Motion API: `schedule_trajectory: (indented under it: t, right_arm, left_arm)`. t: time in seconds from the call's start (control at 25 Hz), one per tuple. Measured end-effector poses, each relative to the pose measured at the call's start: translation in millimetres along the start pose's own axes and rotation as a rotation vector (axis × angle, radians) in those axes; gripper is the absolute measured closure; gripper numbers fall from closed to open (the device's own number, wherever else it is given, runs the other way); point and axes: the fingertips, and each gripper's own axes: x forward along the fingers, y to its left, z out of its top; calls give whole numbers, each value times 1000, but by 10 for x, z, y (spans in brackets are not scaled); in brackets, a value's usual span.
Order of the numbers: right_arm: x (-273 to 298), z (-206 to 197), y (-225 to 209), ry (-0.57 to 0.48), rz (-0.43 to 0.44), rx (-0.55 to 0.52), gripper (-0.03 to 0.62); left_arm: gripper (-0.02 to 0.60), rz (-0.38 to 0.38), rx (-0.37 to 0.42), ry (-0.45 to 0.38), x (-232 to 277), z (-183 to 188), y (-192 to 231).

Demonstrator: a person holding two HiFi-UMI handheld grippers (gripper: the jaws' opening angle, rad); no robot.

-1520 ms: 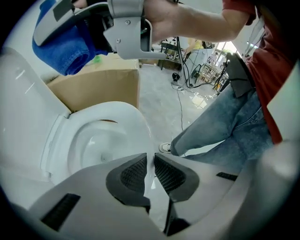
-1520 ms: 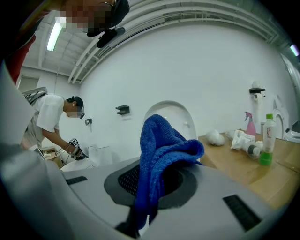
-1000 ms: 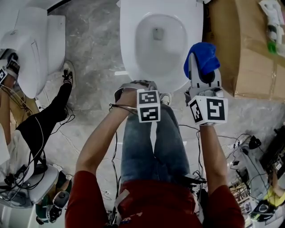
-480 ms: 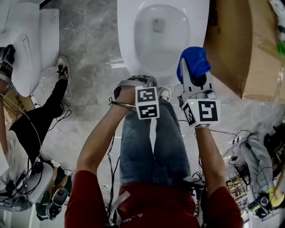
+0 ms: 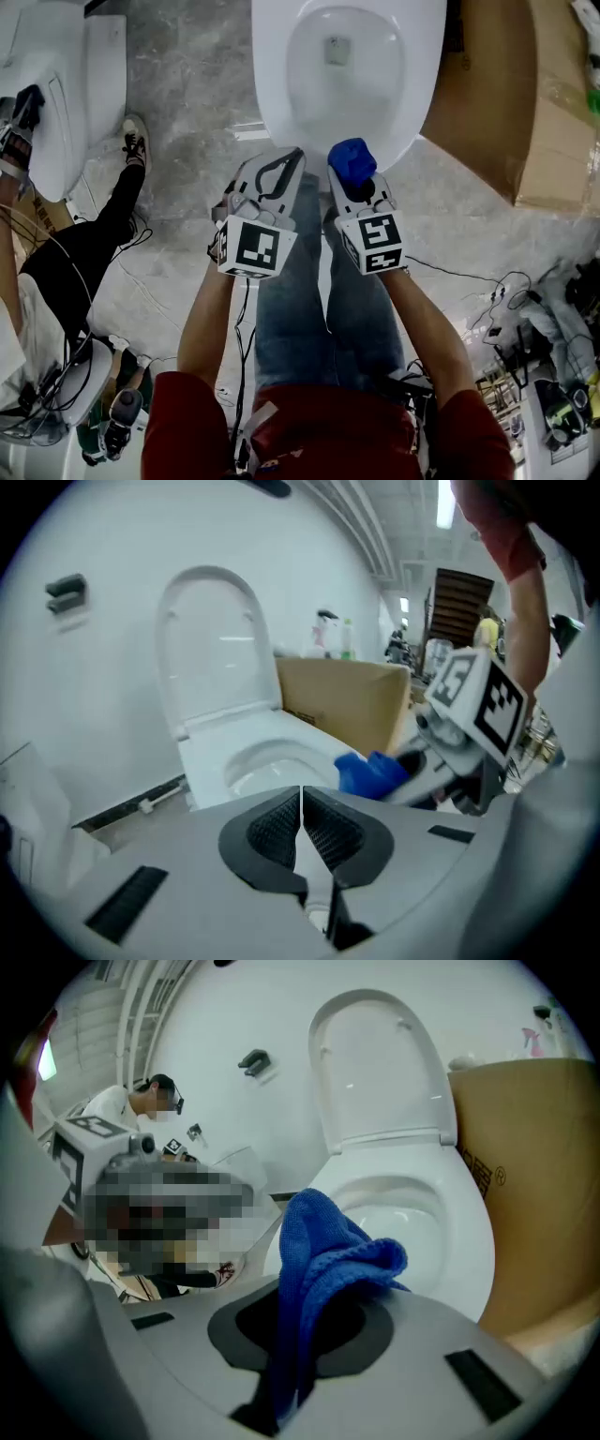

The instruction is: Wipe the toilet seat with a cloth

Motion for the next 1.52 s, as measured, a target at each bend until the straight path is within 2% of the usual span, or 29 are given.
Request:
schedule_trajectory:
  t: [0.04,0.16,0.2,0.32,0.44,0.68,1.16,1.52]
  right_arm:
    - [54,-72,28,30,0,3,537]
    - [174,-226,26,100,-19,13,537]
    - [200,-260,10,114,-28,14,537]
    - [239,-308,-39,134,-53,19,537]
    - [252,-298,-31,137,-69,9,537]
    - [225,-326,-106,138,-89,-1,537]
    - [-151,-323,-846,111,-225,27,537]
    - [-158,34,-1500,54,-326,44,537]
  left_arm:
    - [558,51,-18,-55,-69,95,119]
    - [558,174,-7,-189,-230,354,356]
    - [558,214,-33,-225,-271,406,403]
    - [558,340,-189,-362,-385,582,512]
    - [563,399,-228,-457,-433,761,559]
    - [563,421,-251,-516,-324,955,542]
    - [563,380,-235,-523,-163,1118,402]
    - [563,361,-229,-515,-50,1127,395]
